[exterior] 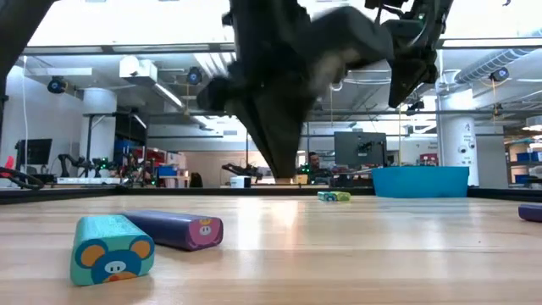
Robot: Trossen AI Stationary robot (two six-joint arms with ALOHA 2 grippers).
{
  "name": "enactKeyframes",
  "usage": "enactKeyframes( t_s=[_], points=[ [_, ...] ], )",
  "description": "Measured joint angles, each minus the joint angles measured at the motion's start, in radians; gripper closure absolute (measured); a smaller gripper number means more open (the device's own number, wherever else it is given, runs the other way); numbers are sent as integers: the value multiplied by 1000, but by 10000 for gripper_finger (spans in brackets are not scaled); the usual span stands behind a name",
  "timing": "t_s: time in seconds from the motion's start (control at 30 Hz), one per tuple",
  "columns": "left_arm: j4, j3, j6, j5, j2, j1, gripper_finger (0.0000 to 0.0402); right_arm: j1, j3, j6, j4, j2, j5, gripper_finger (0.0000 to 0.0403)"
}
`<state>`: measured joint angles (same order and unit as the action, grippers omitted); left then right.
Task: Sort blocks
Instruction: Put the violet block into the blue bin
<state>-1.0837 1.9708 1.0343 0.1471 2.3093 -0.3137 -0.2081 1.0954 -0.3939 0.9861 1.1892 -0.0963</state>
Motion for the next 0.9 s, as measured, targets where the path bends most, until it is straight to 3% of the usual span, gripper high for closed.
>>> enactKeyframes(
  t_s=[0.23,0.33,0.4,0.63,0.9],
  points=[
    [-253,160,-541,-9,-3,-82,392,0,0,6,1,0,0,392],
    [-228,146,-661,-160,-3,-121,371,0,0,12,4,0,1,392],
    [-188,121,-703,-207,-3,-143,355,0,0,12,4,0,2,392],
    [-16,-19,-739,-205,-48,-222,304,0,0,12,4,0,19,392],
    [128,-211,-685,-105,-162,-214,292,3,0,12,5,0,28,392]
  ],
)
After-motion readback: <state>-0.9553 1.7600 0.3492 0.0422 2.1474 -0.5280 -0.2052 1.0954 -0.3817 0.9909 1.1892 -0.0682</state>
